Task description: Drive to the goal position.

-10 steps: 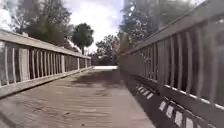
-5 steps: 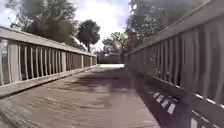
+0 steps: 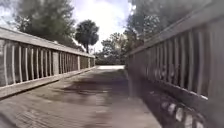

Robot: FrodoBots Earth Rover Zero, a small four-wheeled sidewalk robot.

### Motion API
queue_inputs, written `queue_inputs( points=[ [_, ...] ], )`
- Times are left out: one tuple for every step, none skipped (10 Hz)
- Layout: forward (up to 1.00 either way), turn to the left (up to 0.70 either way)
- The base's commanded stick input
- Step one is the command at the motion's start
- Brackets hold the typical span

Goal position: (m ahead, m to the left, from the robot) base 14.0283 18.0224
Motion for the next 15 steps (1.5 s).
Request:
queue_inputs(
  points=[
    [0.83,0.23],
    [0.83,0.33],
    [0.83,0.08],
    [0.83,0.0],
    [0.83,0.0],
    [0.83,0.0],
    [0.83,0.0],
    [0.83,0.0],
    [0.83,0.0],
    [0.83,0.0],
    [0.83,0.0],
    [0.83,0.0],
    [0.83,0.0],
    [0.83,0.0],
    [0.83,0.0]
  ],
)
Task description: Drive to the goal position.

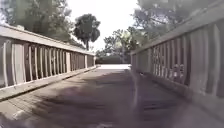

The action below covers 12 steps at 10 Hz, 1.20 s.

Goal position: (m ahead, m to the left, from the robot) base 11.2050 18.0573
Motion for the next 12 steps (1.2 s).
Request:
queue_inputs(
  points=[
    [0.83,0.0],
    [0.83,0.0],
    [0.83,0.0],
    [0.83,0.0],
    [0.83,0.0],
    [0.83,0.0],
    [0.83,0.0],
    [0.83,0.0],
    [0.83,0.0],
    [0.83,0.0],
    [0.83,0.0],
    [0.83,0.0]
  ],
)
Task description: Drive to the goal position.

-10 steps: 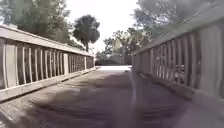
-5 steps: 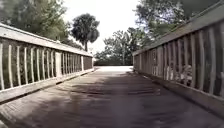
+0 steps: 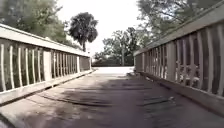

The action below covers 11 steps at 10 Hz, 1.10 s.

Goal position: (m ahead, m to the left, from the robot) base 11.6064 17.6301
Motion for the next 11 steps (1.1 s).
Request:
queue_inputs(
  points=[
    [0.83,0.0],
    [0.83,0.0],
    [0.83,0.0],
    [0.83,0.0],
    [0.83,0.0],
    [0.83,0.0],
    [0.83,0.0],
    [0.83,0.0],
    [0.83,0.0],
    [0.83,0.0],
    [0.83,0.0]
  ],
)
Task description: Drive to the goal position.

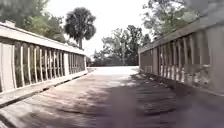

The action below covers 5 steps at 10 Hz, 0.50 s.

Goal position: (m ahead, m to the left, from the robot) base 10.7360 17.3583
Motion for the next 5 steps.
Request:
queue_inputs(
  points=[
    [0.83,0.0],
    [0.83,0.0],
    [0.83,0.0],
    [0.83,0.0],
    [0.83,0.0]
  ],
)
